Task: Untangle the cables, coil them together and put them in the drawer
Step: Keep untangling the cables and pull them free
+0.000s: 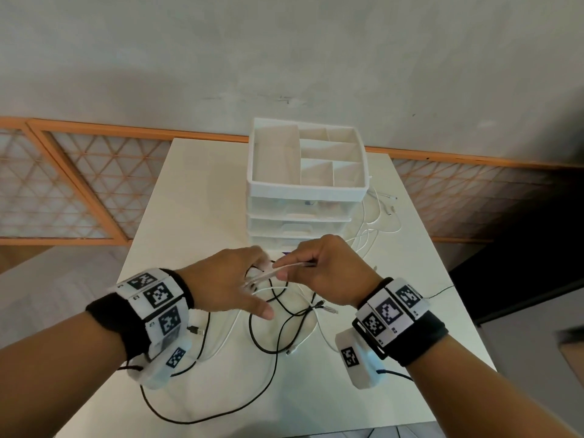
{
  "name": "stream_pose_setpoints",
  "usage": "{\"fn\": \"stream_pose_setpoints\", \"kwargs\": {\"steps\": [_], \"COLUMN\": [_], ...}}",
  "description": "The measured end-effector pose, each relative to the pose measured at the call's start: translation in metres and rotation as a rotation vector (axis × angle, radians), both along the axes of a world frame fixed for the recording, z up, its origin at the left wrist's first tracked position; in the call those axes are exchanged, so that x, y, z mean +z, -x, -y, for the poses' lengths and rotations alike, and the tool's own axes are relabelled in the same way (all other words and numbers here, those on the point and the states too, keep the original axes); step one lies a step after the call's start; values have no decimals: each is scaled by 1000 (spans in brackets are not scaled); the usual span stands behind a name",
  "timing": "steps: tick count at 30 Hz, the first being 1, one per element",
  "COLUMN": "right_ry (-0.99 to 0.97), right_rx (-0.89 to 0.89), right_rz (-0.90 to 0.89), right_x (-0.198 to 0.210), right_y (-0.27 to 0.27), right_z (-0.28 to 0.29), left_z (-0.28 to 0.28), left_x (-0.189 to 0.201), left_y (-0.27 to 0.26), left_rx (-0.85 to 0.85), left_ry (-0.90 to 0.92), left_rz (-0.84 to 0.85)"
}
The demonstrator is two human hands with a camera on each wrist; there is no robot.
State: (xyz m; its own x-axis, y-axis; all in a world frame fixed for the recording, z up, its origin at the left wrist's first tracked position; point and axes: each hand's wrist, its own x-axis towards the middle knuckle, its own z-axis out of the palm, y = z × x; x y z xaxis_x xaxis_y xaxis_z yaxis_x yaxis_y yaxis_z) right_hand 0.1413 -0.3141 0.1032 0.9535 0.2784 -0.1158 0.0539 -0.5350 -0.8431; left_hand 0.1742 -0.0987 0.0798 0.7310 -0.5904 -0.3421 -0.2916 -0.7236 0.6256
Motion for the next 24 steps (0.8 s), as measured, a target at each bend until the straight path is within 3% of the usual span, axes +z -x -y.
{"fn": "stream_pose_setpoints", "kwargs": {"steps": [4,7,9,12,14,17,21,24], "right_ry": [-84,-26,252,640,902,1216,1169,821], "right_rx": [134,87,34,-97,-188,-279,-533,-690], "right_rz": [184,249,248,-14,-140,-60,-115,-62], "right_x": [7,12,4,-20,-39,-44,-20,0], "right_y": [7,0,-8,-15,-19,-31,-61,-89], "right_z": [-11,-1,22,63,85,108,130,141], "left_z": [15,20,16,-4,-13,-9,5,2], "left_x": [19,26,33,52,65,72,57,34], "left_y": [1,9,4,-19,-30,-26,-18,-23], "left_rx": [51,150,288,493,544,496,417,390], "left_ry": [431,420,444,623,731,726,490,357], "left_rz": [-298,-177,18,150,181,182,193,152]}}
